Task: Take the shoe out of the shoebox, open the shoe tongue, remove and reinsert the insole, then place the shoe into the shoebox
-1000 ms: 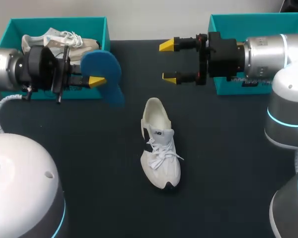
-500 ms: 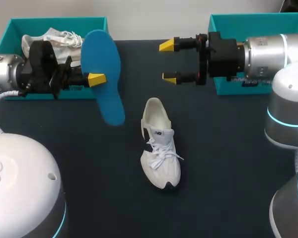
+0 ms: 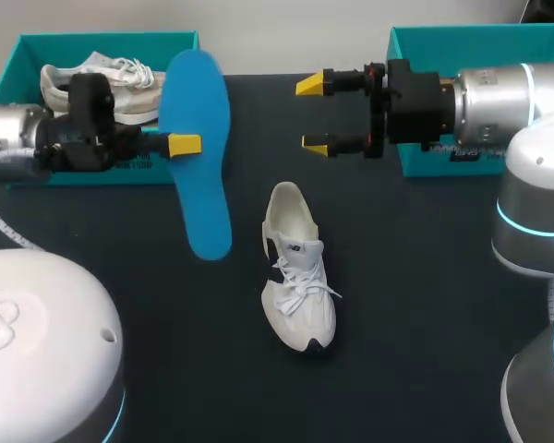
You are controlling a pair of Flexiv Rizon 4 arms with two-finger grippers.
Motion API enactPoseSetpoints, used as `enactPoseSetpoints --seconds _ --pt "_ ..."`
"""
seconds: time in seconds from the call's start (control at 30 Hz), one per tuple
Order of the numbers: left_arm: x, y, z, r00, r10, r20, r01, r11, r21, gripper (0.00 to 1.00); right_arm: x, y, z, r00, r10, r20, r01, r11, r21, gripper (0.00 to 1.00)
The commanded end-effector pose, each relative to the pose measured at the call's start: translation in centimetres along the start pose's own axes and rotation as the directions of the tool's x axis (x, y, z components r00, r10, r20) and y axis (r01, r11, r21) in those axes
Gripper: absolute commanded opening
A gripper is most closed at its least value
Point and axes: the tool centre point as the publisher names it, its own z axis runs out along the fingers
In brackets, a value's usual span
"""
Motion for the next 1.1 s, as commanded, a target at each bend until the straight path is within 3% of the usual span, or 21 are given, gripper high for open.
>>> enactPoseSetpoints --seconds 0.03,0.27,0.4,0.73,1.0,1.1 --pt "-0.9 -0.7 0.1 0.999 -0.036 -0.008 0.036 0.999 -0.035 0.0 0.0 0.0 0.2 1.0 0.0 0.0 0.0 1.0 -0.002 1.0" --pt "-1.9 -0.2 0.5 0.976 -0.218 -0.028 0.217 0.976 -0.022 0.0 0.0 0.0 0.2 1.0 0.0 0.0 0.0 1.0 -0.002 1.0" --pt "-2.8 0.0 0.7 0.909 -0.417 0.002 0.417 0.909 -0.025 0.0 0.0 0.0 0.2 1.0 0.0 0.0 0.0 1.0 -0.002 1.0" --pt "-3.4 0.3 1.2 0.78 -0.626 -0.006 0.626 0.779 -0.043 0.0 0.0 0.0 0.2 1.0 0.0 0.0 0.0 1.0 -0.002 1.0" --pt "-4.2 0.1 1.4 0.734 -0.679 -0.03 0.679 0.734 -0.018 0.0 0.4 -1.5 1.0 0.985 -0.051 0.166 0.064 0.996 -0.07 1.0" --pt "-4.6 0.0 1.6 0.695 -0.718 -0.034 0.718 0.696 -0.009 0.0 0.9 -2.0 1.5 0.962 -0.052 0.269 0.078 0.993 -0.088 1.0"
